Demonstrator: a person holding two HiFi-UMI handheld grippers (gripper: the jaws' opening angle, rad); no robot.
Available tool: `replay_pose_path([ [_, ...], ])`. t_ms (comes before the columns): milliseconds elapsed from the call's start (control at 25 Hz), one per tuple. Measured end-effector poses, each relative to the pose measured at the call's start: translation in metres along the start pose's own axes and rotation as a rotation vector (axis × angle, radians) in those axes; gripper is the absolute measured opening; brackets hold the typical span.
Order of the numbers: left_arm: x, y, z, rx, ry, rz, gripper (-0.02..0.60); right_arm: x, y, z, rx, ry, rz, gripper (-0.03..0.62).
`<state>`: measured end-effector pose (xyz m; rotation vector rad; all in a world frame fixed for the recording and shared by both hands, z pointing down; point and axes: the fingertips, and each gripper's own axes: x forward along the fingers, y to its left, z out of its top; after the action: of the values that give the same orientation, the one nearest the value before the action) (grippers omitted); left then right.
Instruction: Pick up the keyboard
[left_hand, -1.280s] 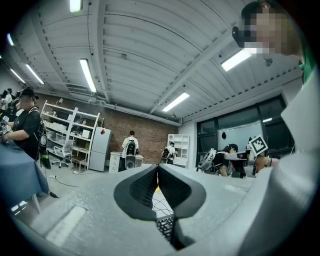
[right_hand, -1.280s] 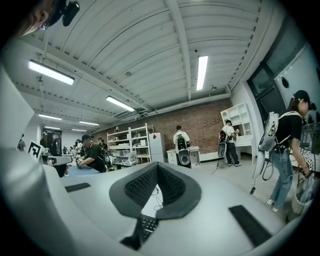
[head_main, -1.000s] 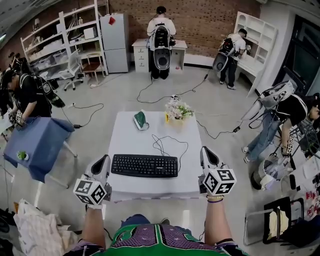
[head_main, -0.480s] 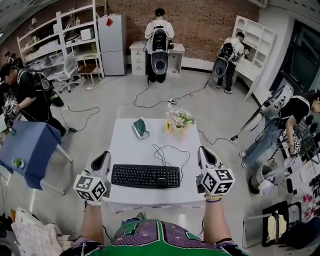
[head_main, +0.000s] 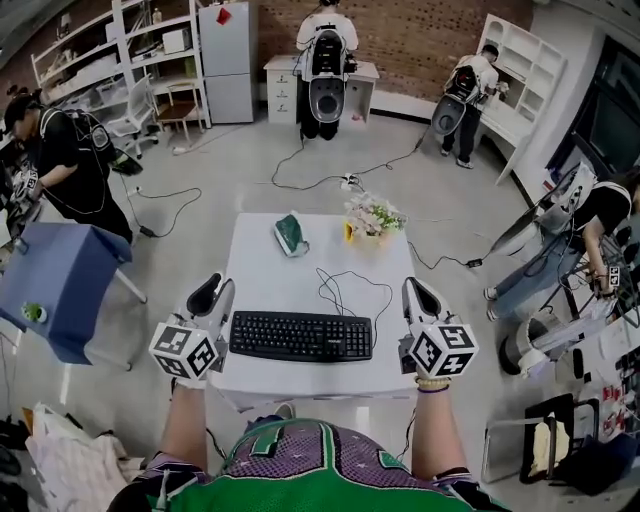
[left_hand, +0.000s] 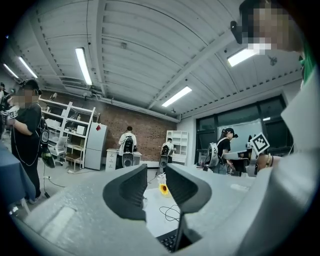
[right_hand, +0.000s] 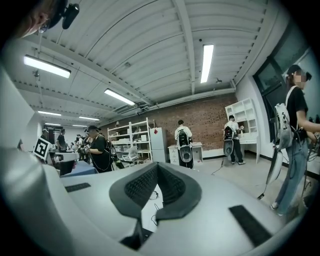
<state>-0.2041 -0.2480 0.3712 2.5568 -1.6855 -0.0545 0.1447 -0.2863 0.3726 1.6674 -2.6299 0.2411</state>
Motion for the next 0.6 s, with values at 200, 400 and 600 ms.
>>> replay_pose_path([
  [200,0.003,0.014,-0.012,-0.004,0.031,0.007,0.114,0.008,0.004,-0.010,-0.001,0.026,-0.003,0.000],
  [400,0.008,0.033,-0.039,-0.021,0.077,0.026,0.112,0.021,0.006,-0.022,-0.004,0.042,0.001,0.000],
  [600,0.008,0.039,-0.057,-0.027,0.112,0.024,0.112,0.030,0.009,-0.041,-0.036,0.060,0.004,0.054],
])
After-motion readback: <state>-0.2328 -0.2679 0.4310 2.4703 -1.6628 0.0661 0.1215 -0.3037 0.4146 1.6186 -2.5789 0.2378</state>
